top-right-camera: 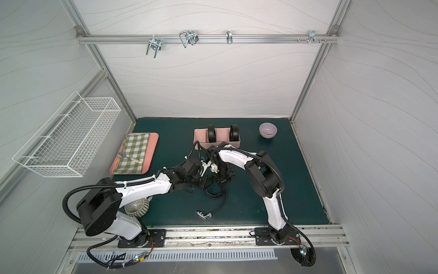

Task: Place the belts into the storage roll
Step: Roll the belt at the center of the board.

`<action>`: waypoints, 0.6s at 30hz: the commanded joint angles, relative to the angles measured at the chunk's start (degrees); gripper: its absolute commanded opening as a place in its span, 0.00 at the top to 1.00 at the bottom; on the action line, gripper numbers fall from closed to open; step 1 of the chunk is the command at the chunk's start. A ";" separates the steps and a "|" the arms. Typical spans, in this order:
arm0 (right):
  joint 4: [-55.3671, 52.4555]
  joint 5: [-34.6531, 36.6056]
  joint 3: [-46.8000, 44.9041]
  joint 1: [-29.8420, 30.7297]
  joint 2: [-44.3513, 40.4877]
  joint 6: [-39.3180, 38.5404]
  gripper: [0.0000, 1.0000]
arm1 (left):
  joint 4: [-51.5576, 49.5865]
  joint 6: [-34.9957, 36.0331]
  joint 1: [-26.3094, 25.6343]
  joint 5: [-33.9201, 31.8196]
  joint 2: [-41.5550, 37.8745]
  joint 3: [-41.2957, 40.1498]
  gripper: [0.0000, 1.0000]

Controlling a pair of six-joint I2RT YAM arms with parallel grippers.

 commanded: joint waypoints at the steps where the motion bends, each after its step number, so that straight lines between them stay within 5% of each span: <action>1: -2.82 -0.85 0.74 0.65 0.64 -1.61 1.00 | 0.62 2.69 -1.15 -2.79 2.18 2.42 0.62; 18: -3.35 -0.24 1.37 1.62 0.63 -0.98 1.00 | -0.97 3.26 -3.39 -7.92 6.01 4.45 0.98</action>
